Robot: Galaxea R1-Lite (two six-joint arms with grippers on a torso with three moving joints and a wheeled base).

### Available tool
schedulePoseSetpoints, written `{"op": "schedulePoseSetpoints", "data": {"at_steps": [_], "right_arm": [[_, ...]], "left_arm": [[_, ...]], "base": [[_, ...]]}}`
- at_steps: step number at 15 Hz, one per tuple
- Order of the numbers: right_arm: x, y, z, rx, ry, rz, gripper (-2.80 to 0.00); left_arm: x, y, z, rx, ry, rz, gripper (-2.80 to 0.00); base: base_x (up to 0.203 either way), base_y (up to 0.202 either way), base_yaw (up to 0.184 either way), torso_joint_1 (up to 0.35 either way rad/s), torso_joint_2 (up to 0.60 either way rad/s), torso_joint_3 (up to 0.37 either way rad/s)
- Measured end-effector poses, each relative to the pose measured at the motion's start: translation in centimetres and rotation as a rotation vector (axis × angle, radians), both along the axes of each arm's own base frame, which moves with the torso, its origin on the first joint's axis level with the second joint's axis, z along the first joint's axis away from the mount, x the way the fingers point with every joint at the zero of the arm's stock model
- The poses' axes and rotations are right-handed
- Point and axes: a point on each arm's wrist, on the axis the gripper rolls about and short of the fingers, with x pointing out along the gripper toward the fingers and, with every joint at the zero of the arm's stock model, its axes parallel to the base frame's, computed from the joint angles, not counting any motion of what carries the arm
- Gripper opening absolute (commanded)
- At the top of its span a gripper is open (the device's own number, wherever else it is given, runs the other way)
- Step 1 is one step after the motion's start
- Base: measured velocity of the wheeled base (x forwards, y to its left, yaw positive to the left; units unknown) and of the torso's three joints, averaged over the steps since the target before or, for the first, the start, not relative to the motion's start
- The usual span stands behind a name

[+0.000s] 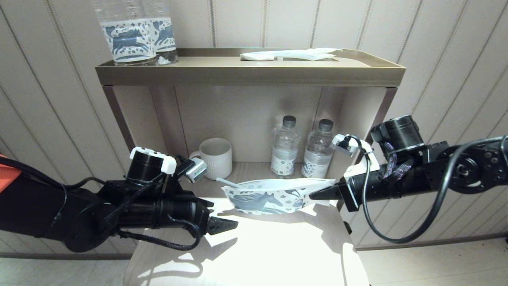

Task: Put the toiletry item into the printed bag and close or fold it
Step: Place the toothbrush in the storage bag

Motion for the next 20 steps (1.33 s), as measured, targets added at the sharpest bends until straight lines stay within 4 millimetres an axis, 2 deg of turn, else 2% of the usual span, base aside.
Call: {"op": "schedulePoseSetpoints", "data": {"at_steps": [6,12,16,20], "right_arm": [[0.0,0.1,-0.3,-0.005,0.003,0.006,-2.8],[-0.2,0.1,-0.4,-0.015,-0.008,0.019,-2.8],[-0.3,0.3,-0.5,-0.019,-0.007,0.029,-2.8],[-0.3,0.5,-0.7,-0.031,-0.004,0.026,-2.8]], "left_arm": [[0.2,0.7,-0.4,-0.014,-0.052,0.013,0.0],[3.6,2.6,-1.9,-0.007,-0.155,0.021,0.0],[5.2,2.0,-2.3,-0.003,-0.157,0.015,0.0],[5.3,1.0,-2.5,-0.006,-0.133,-0.023,0.0]], "base": [[0.0,0.0,0.0,0.0,0.0,0.0],[0.0,0.0,0.0,0.0,0.0,0.0],[0.0,0.0,0.0,0.0,0.0,0.0],[0.0,0.0,0.0,0.0,0.0,0.0]]}}
